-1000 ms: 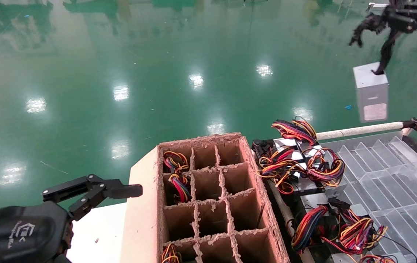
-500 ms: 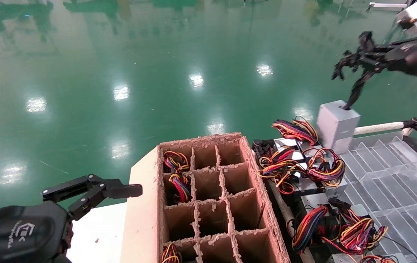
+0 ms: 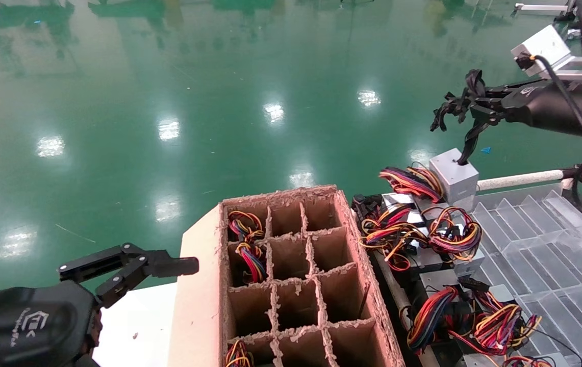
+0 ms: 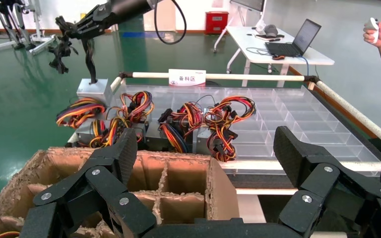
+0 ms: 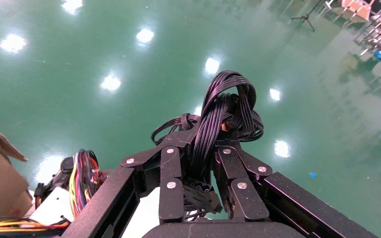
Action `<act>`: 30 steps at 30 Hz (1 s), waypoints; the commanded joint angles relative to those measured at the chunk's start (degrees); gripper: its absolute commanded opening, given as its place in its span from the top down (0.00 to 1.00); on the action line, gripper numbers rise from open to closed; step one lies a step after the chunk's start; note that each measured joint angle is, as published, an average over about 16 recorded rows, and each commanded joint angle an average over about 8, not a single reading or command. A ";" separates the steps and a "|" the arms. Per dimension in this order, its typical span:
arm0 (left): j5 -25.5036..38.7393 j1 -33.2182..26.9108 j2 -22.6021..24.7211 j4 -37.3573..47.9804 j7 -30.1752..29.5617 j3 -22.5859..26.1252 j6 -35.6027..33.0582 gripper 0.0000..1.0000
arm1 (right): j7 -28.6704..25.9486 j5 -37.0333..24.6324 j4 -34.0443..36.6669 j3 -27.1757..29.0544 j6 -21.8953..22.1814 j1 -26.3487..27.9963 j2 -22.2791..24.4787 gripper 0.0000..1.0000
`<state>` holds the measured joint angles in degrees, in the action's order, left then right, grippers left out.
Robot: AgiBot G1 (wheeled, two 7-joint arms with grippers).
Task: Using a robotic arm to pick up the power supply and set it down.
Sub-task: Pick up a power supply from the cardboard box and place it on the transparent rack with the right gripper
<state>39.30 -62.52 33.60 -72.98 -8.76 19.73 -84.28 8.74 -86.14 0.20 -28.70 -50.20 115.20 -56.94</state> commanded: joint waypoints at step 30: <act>-0.02 -0.01 -0.01 0.00 0.02 0.03 0.01 0.00 | -6.61 18.73 1.27 13.04 1.93 -12.99 1.76 1.00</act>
<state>39.28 -62.53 33.59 -72.98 -8.74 19.77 -84.26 2.49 -67.81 1.47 -15.94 -48.21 102.28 -55.44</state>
